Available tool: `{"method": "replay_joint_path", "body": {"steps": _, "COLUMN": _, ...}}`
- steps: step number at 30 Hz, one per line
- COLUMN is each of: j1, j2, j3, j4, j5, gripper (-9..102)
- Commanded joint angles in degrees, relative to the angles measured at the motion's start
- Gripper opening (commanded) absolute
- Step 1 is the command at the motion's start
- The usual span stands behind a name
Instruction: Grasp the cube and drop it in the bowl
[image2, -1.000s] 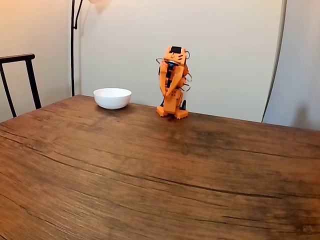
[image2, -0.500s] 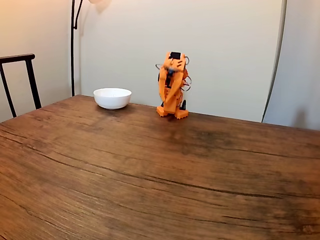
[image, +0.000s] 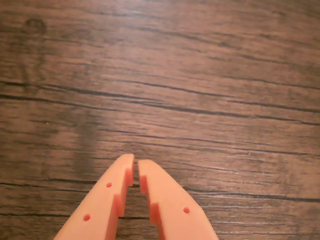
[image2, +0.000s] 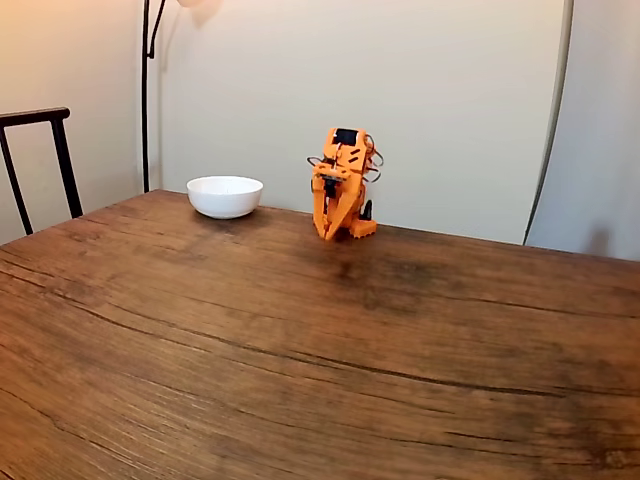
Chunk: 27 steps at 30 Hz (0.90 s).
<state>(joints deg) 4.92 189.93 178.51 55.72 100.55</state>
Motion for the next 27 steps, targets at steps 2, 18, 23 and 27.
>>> {"method": "replay_joint_path", "body": {"steps": 2, "j1": 0.79, "j2": 0.35, "j3": -0.18, "j4": 3.69, "j5": -0.26, "gripper": -1}}
{"method": "replay_joint_path", "body": {"steps": 18, "j1": 2.2, "j2": 0.35, "j3": -0.18, "j4": 22.41, "j5": 0.26, "gripper": -1}}
{"method": "replay_joint_path", "body": {"steps": 23, "j1": 2.02, "j2": 0.35, "j3": -0.18, "j4": 22.41, "j5": 0.62, "gripper": -1}}
{"method": "replay_joint_path", "body": {"steps": 27, "j1": 2.02, "j2": 0.26, "j3": -0.18, "j4": 22.41, "j5": 0.62, "gripper": -1}}
